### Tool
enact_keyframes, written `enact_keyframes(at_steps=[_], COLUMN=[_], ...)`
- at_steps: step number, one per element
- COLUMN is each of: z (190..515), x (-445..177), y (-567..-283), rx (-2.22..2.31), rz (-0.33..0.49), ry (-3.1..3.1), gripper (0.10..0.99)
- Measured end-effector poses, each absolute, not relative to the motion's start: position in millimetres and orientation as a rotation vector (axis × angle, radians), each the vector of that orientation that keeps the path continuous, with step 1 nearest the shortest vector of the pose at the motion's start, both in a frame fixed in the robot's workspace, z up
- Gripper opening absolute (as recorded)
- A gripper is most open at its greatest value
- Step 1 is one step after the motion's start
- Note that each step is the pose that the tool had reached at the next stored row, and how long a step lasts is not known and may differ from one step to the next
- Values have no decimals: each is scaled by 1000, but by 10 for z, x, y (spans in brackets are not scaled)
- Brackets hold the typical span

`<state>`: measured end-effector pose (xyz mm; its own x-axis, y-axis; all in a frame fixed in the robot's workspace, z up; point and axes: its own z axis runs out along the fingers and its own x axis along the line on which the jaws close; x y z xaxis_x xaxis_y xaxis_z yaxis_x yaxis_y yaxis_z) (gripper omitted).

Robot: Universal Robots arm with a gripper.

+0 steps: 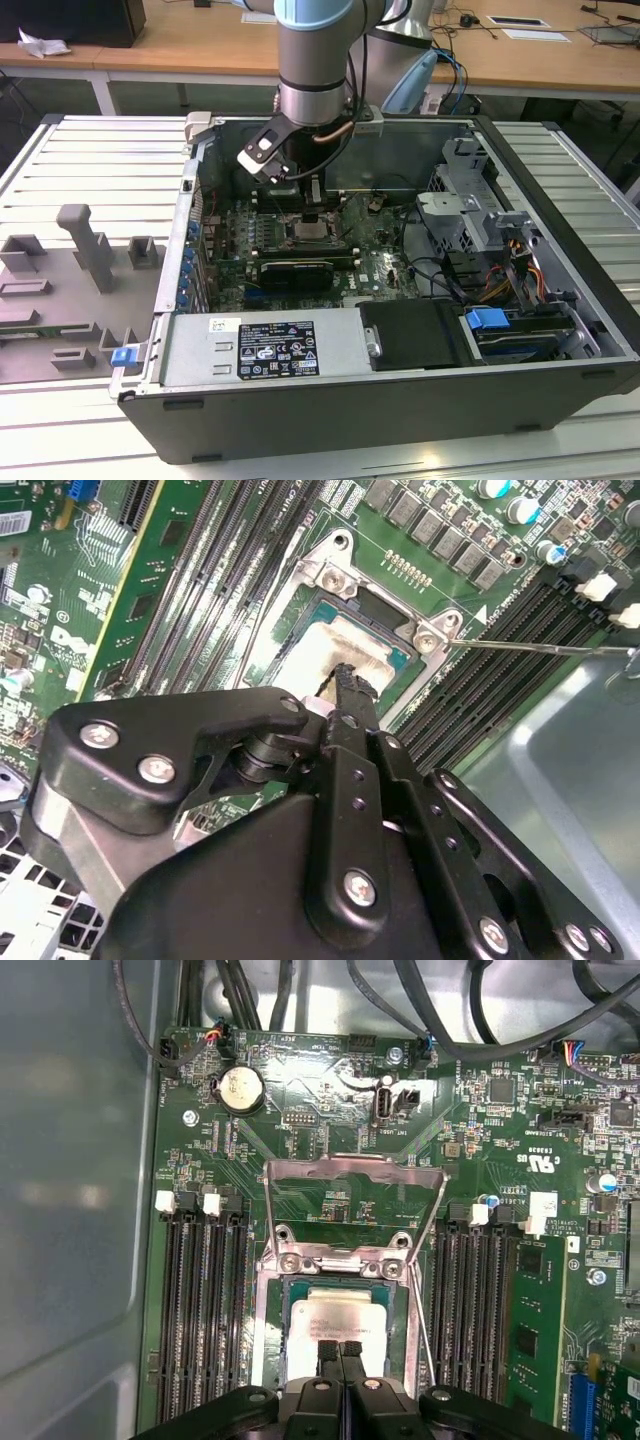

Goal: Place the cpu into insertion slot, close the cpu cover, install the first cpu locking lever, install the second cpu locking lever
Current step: 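Close the cpu cover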

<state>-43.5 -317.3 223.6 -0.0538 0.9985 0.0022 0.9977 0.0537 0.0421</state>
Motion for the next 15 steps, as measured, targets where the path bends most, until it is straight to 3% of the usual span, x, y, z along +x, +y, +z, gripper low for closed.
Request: enact_keyframes(at_steps=[15], z=[2287], x=[-435], y=[-3174], rx=[2142], rz=[50], ry=[2260], gripper=[106])
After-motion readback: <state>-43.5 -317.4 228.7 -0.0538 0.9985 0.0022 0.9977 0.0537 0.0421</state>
